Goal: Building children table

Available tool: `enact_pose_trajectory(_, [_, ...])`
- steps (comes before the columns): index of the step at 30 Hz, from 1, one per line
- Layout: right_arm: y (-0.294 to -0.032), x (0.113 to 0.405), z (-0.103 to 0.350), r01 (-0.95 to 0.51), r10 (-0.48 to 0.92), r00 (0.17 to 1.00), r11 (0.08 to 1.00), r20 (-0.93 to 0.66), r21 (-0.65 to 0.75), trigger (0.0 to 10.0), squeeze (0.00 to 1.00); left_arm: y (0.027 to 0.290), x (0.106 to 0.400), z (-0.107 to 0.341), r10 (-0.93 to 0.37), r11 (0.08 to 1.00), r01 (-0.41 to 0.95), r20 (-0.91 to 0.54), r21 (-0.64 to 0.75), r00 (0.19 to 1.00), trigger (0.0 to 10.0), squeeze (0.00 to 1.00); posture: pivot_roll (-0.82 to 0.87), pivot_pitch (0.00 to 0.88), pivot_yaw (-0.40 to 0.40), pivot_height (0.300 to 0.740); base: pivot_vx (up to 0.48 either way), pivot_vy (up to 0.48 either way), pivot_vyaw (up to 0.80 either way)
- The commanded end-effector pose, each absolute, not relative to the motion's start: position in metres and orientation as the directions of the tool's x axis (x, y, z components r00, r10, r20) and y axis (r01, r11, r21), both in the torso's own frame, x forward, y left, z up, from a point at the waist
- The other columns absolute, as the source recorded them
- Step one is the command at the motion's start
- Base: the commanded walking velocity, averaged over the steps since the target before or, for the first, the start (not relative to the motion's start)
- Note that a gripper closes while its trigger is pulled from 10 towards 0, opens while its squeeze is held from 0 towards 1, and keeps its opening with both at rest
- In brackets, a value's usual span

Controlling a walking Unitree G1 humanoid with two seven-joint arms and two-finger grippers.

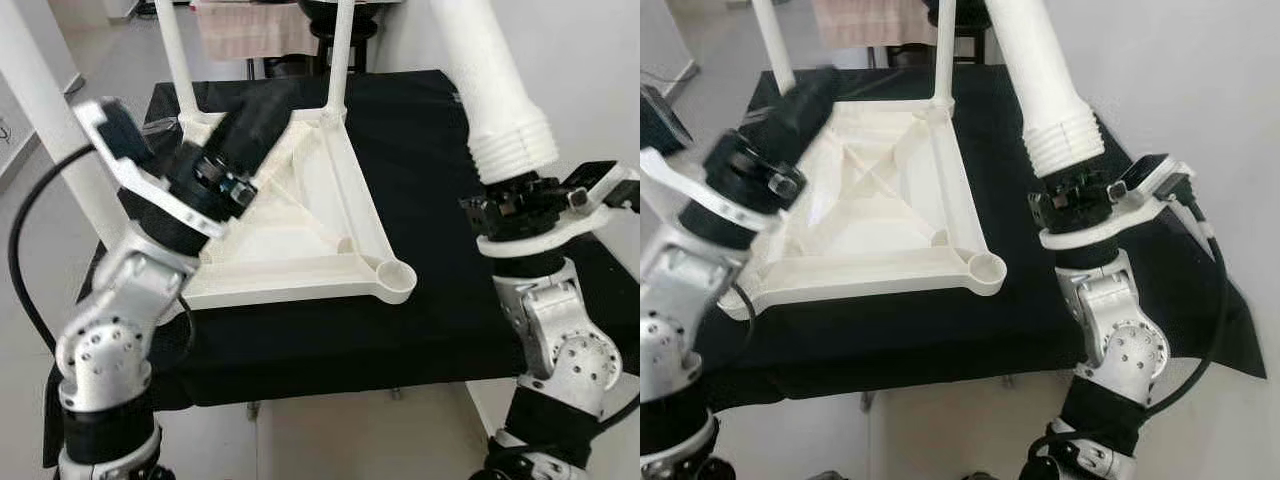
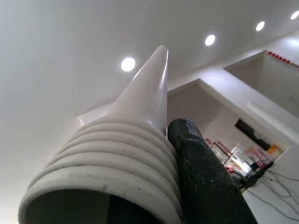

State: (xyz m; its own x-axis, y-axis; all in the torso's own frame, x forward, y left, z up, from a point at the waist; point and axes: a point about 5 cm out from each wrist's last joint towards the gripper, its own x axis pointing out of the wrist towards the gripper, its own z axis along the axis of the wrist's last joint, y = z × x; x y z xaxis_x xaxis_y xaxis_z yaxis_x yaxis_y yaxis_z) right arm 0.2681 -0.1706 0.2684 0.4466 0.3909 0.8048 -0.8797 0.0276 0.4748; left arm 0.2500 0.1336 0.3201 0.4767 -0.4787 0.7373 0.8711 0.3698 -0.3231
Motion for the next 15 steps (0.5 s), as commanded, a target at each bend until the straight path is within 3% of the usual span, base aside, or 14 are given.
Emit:
enact_pose_trajectory(1, [-0.168,0.259,0.269,-0.91,0.446,0.378,0.017,0.811,0.414,10.0,0.0,0.14,0.248,0.326,-0.486,0.347,0.886,0.748,-0.309,0.451,10.0,1.0,0.01,0.067,-0.027,0.74,0.0,0.0,0.0])
enact_pose_trajectory(15, [-0.18,0.258,0.257,-0.918,0.52,0.367,0.068,0.771,0.391,10.0,0.0,0.151,0.243,0.329,-0.53,0.332,0.902,0.736,-0.277,0.421,10.0,1.0,0.01,0.068,-0.029,0.74,0.0,0.0,0.0])
